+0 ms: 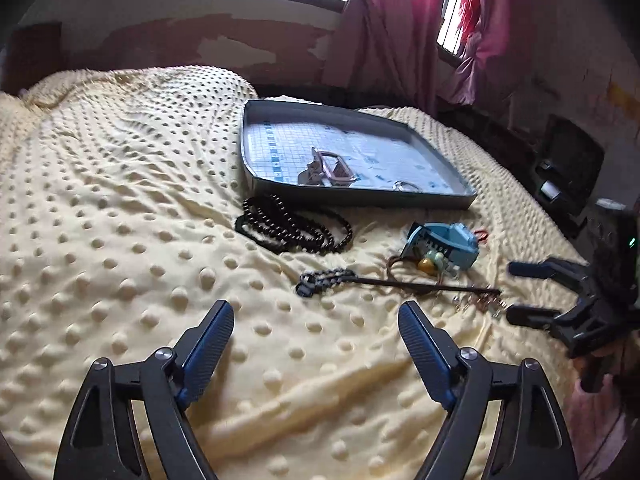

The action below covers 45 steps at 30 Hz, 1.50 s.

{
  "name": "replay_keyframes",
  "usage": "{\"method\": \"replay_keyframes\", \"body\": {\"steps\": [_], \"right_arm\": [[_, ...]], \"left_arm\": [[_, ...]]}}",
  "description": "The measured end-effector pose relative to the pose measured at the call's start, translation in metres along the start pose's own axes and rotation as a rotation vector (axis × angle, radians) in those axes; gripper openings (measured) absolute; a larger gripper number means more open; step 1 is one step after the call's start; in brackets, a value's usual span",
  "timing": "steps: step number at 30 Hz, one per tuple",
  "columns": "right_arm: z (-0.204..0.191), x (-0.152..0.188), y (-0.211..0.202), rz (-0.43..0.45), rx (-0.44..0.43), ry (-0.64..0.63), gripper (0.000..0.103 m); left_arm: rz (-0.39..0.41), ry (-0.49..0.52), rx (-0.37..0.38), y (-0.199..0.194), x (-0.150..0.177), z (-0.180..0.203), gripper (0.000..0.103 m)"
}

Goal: Organize jewelry
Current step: 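Grasp the black braided keychain with the left tool while the right tool grasps the black charm rod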

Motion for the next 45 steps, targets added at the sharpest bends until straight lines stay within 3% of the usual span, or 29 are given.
{"method": "replay_keyframes", "body": {"steps": [3,7,9,12,15,20,26,30,35,45], "right_arm": [[-0.001,-0.005,0.009,-0.013,-0.012,-0.027,0.081],[0.002,-0.011,0.019,-0.023,-0.004,-0.048,0.074],[0.004,-0.014,0.025,-0.037,-0.026,-0.023,0.061],[0.002,-0.016,0.029,-0.055,-0.071,-0.002,0.049],[-0.006,-0.012,0.035,-0.088,-0.038,-0.040,0.036],[0.000,-0.004,0.030,-0.125,-0.045,0.046,0.036],[0.004,0.004,0.026,-0.124,-0.057,0.084,0.036],[0.009,0.003,0.027,-0.128,-0.079,0.130,0.036],[0.010,0.004,0.028,-0.125,-0.103,0.166,0.036],[0.006,0.003,0.033,-0.129,-0.086,0.148,0.036]], "left_arm": [[0.005,-0.027,0.058,0.009,-0.010,-0.006,0.079],[0.013,-0.016,0.051,0.023,-0.023,-0.008,0.071],[0.000,-0.015,0.075,0.031,-0.025,-0.007,0.065],[-0.032,0.000,0.112,0.040,-0.023,-0.006,0.057],[-0.039,0.012,0.117,0.044,-0.020,-0.003,0.057],[-0.048,0.023,0.106,0.046,-0.017,-0.001,0.057],[-0.114,0.065,0.041,0.056,-0.011,0.004,0.035],[-0.123,0.053,0.064,0.055,-0.009,0.002,0.021],[-0.129,0.056,0.076,0.056,-0.007,0.004,0.018],[-0.144,0.087,0.004,0.065,-0.008,0.011,0.019]]}}
Point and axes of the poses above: each gripper's, at about its wrist camera, not at the fingertips, and y roughly the way its jaws point, z to its right, x to its underside, the point moved 3 cm from there along y, roughly the way its jaws point, and after that the axes turned 5 degrees about -z, right-handed, at the moved point
